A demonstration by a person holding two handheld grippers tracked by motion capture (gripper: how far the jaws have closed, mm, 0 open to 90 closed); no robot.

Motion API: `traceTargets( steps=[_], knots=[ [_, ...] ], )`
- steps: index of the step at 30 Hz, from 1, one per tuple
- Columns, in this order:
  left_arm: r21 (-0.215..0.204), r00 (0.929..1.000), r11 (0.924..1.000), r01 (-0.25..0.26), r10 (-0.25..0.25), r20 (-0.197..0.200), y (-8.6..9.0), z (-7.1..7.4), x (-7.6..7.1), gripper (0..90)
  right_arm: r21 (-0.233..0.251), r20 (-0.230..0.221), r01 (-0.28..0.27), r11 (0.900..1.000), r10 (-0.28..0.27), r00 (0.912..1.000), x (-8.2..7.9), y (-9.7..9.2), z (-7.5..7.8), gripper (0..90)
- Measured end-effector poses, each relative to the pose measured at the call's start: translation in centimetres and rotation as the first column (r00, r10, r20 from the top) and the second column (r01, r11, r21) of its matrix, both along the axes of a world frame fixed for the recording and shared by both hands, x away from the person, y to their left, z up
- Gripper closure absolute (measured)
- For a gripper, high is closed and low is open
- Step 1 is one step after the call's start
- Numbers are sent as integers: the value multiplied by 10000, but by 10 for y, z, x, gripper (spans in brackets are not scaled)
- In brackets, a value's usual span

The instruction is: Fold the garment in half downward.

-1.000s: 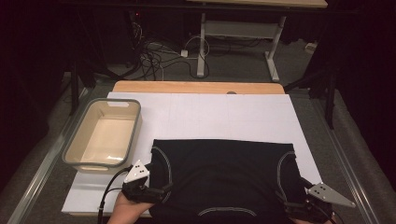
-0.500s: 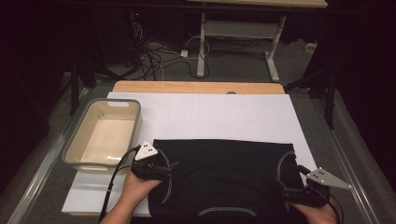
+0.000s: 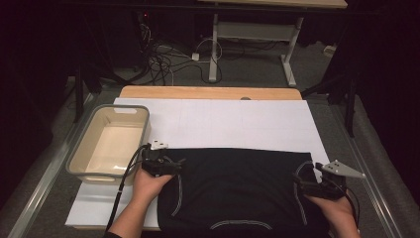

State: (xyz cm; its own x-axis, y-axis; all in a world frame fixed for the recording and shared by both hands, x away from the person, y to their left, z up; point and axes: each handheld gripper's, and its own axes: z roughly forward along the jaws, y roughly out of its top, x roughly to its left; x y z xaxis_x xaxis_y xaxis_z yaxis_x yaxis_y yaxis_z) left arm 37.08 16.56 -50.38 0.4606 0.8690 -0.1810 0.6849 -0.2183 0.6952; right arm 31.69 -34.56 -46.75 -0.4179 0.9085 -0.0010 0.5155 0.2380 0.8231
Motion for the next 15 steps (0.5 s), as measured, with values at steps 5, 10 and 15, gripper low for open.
traceTargets(
  steps=[5, 10, 15],
  knots=[
    [535, 9984, 9971, -550, 556, -91, -4, -1, -1, 179, -258, -664, 578, 9980, -594, 9960, 27, -7, -3, 78],
    [372, 9998, 9991, -215, 213, 61, -4, 0, -4, 387, -465, -1190, 1048, 9934, -1097, 9868, 50, -10, -5, 111],
    [98, 9990, 9991, 410, -412, 152, -3, -1, -6, 602, -937, -1801, 1245, 9878, -1398, 9737, 63, -12, -10, 117]
  ],
)
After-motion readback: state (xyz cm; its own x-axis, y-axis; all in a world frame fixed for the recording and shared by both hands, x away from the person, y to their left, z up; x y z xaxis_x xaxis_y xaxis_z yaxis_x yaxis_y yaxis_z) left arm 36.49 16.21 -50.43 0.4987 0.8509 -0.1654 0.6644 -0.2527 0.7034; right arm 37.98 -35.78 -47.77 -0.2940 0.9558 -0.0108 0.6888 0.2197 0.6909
